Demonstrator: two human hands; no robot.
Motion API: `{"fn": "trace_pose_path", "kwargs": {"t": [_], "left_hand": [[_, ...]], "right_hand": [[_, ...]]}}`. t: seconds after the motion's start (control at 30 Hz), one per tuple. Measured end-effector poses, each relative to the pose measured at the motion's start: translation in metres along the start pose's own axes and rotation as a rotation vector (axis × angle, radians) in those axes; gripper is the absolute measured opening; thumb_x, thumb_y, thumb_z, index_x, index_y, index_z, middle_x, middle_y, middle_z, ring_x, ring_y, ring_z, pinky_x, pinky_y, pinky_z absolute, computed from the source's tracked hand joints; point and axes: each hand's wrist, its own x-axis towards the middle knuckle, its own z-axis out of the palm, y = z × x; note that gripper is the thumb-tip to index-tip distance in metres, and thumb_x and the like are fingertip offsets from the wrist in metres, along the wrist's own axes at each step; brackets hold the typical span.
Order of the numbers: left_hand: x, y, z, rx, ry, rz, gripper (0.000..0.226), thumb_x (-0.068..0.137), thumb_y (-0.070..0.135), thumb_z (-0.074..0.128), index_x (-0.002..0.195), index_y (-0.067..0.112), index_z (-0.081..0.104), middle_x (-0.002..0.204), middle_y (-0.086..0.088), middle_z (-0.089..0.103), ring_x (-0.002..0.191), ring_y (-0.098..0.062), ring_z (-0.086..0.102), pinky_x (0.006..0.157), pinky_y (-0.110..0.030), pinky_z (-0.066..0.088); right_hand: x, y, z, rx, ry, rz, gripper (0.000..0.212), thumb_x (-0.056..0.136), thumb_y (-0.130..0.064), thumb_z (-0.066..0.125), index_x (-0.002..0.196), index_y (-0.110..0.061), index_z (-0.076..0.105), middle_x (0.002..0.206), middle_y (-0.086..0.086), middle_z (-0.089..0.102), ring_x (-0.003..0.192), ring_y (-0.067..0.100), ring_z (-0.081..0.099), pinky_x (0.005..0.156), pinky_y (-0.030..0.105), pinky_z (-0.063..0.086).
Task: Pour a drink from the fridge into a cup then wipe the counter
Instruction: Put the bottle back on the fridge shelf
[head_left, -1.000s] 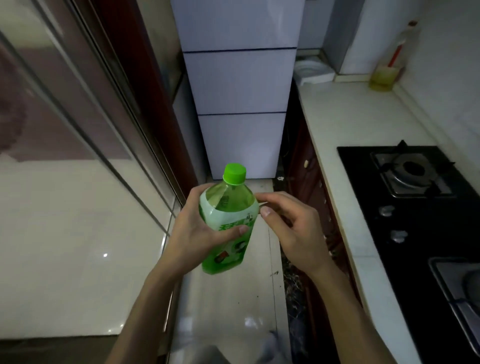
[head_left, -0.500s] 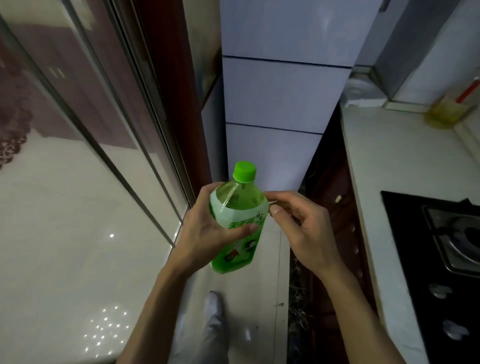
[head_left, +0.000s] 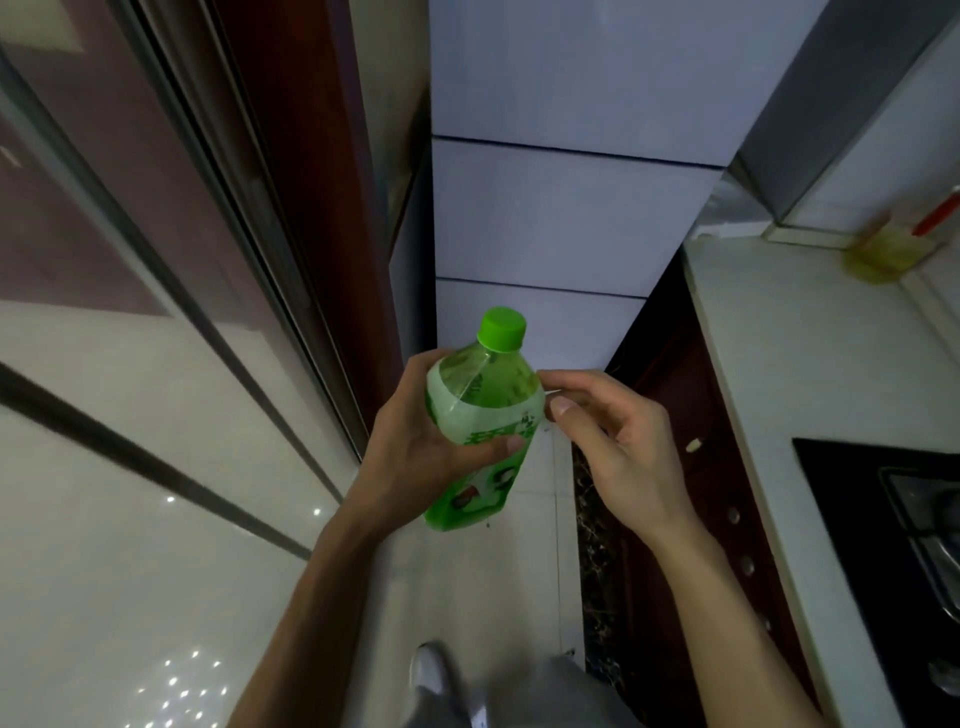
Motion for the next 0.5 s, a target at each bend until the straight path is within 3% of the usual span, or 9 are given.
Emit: {"fn": "trace_pose_path", "kwargs": {"t": [0.2, 0.4, 0.5], "left_hand": [[0.055, -0.006, -0.002, 0.043, 0.006, -0.011, 0.085, 0.055, 0.035, 0.093, 0.127, 0.027, 0.047, 0.113, 0.012, 0.064, 0.102, -0.005, 0.064, 0.087, -0.039, 0.057], [0.114, -0.007, 0.009, 0.061, 0.084, -0.041, 0.09, 0.049, 0.051, 0.088, 0.126, 0.032, 0.047, 0.112, 0.014, 0.064, 0.101, -0.003, 0.063, 0.085, -0.033, 0.057], [0.15, -0.006, 0.02, 0.081, 0.157, -0.053, 0.088, 0.052, 0.045, 0.092, 0.126, 0.031, 0.047, 0.111, 0.014, 0.064, 0.102, -0.003, 0.063, 0.086, -0.033, 0.056]], "right_hand": [[0.056, 0.014, 0.003, -0.012, -0.005, 0.001, 0.025, 0.088, -0.016, 0.058, 0.109, -0.015, 0.072, 0.1, -0.005, 0.073, 0.094, 0.013, 0.068, 0.084, 0.028, 0.054], [0.127, 0.035, -0.008, 0.004, -0.075, -0.019, 0.024, 0.09, -0.016, 0.057, 0.109, -0.018, 0.072, 0.102, -0.006, 0.073, 0.097, 0.013, 0.068, 0.088, 0.037, 0.055], [0.175, 0.048, -0.019, 0.0, -0.133, -0.058, 0.024, 0.09, -0.018, 0.056, 0.108, -0.016, 0.072, 0.102, -0.007, 0.073, 0.096, 0.012, 0.068, 0.088, 0.038, 0.055]]}}
